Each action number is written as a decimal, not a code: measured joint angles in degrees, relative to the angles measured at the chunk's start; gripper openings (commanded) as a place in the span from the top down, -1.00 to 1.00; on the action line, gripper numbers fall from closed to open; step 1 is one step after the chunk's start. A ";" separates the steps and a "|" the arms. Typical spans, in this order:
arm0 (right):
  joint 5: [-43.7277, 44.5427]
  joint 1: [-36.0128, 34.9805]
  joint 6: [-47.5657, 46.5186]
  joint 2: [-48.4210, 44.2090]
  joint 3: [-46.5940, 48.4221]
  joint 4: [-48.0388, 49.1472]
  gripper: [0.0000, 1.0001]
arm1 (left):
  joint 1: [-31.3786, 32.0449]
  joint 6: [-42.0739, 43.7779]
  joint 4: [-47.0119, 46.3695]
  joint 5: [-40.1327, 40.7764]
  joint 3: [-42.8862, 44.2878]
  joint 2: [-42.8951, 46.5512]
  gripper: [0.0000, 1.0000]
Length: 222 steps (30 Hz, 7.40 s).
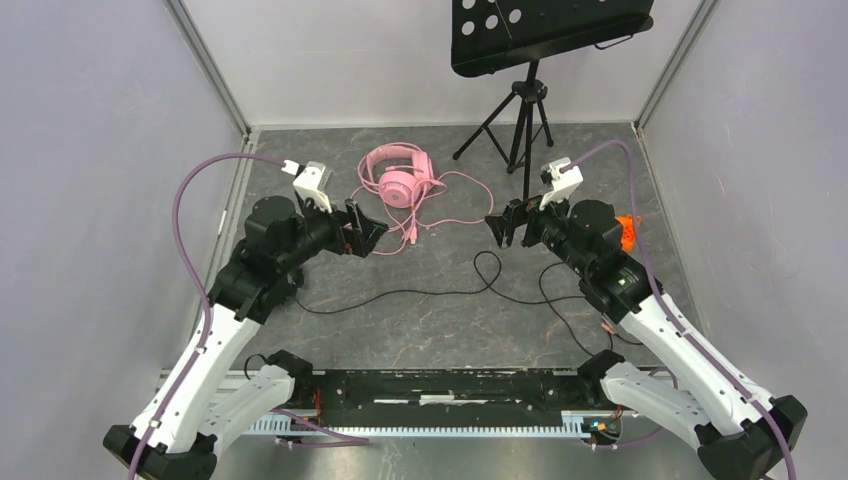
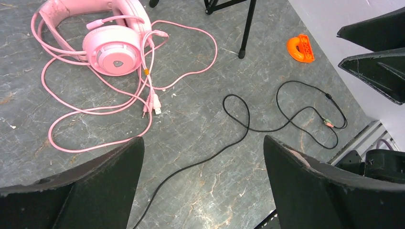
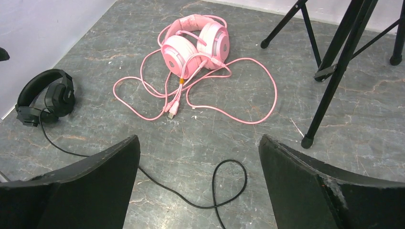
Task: Wrap the headphones
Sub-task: Move the headphones to the center of the board, then pick up the headphones from the center of the board.
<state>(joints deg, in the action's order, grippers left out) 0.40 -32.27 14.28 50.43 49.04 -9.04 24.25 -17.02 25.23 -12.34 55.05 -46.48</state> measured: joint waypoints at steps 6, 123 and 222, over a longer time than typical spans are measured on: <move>0.00 0.00 0.50 -0.90 -1.40 0.31 -0.96 | 0.00 0.00 -0.02 0.39 -0.11 0.13 -0.99; -8.33 -4.11 14.27 -2.82 -14.69 9.16 -0.85 | -30.45 -0.92 13.68 27.52 11.06 -43.25 -0.68; -7.39 -4.11 6.95 -15.89 -13.38 -3.72 -0.90 | -15.78 31.65 9.90 9.03 -4.90 -42.80 0.10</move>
<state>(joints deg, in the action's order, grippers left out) -6.98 -36.38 21.23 34.54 35.66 -12.75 8.47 14.63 35.14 -3.31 50.15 -89.27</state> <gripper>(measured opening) 0.951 0.461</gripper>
